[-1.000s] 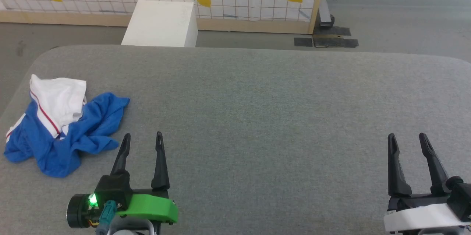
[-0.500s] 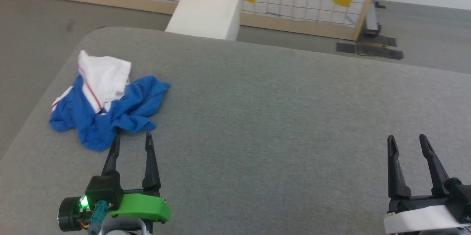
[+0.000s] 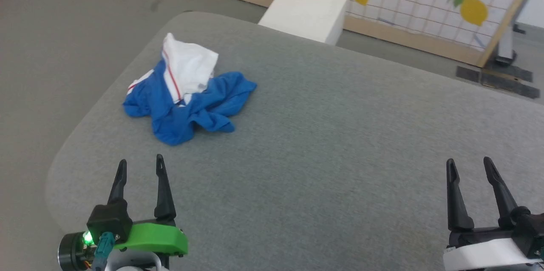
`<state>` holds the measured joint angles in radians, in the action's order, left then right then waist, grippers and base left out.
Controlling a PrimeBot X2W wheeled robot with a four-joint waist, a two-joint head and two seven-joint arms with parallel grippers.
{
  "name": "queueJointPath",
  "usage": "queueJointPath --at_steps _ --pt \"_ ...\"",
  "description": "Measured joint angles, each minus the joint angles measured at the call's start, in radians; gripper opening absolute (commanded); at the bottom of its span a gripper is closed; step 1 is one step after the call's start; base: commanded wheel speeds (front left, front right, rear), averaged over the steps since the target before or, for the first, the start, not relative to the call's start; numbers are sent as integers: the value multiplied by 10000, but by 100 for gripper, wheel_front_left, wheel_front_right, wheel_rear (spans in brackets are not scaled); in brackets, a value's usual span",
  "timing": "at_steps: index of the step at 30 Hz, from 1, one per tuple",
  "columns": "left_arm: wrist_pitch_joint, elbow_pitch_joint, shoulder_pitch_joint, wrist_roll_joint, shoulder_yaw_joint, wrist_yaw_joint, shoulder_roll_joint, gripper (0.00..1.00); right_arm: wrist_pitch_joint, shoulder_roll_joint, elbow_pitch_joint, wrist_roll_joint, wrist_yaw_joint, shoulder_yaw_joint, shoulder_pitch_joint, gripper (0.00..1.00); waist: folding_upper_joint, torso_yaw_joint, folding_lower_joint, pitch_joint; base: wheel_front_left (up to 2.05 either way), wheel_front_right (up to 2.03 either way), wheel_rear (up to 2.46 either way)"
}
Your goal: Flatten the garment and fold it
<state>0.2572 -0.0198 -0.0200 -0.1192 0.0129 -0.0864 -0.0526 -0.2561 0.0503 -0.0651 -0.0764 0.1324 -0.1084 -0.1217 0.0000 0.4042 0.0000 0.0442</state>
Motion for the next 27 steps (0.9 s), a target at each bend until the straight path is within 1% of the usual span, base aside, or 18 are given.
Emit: queueJointPath --at_steps 6,11,14,19,21,24,27 --pt "0 12 -2 -63 12 -21 0 100 2 0 42 63 0 19 -2 100 0 633 0 40 0 0 0" --pt "0 10 -4 -234 33 -38 0 100 2 0 69 71 0 40 -2 100 0 934 0 60 0 0 0" --pt "0 8 -5 -234 -8 -42 0 100 2 0 94 69 0 63 -2 100 0 952 0 77 0 0 0" --pt "0 0 12 -234 -138 -56 0 100 2 -2 111 71 0 75 1 100 0 782 0 134 0 0 0" --pt "0 -38 115 -188 -263 102 0 100 2 -2 111 86 0 90 4 100 0 700 0 184 0 0 0" --pt "0 -109 788 -132 -639 472 -121 100 2 -4 98 174 0 111 40 100 0 578 0 317 0 0 0" --pt "0 -401 1892 -67 -1058 876 -568 100 2 -2 40 330 0 125 213 100 0 444 0 523 0 0 0"
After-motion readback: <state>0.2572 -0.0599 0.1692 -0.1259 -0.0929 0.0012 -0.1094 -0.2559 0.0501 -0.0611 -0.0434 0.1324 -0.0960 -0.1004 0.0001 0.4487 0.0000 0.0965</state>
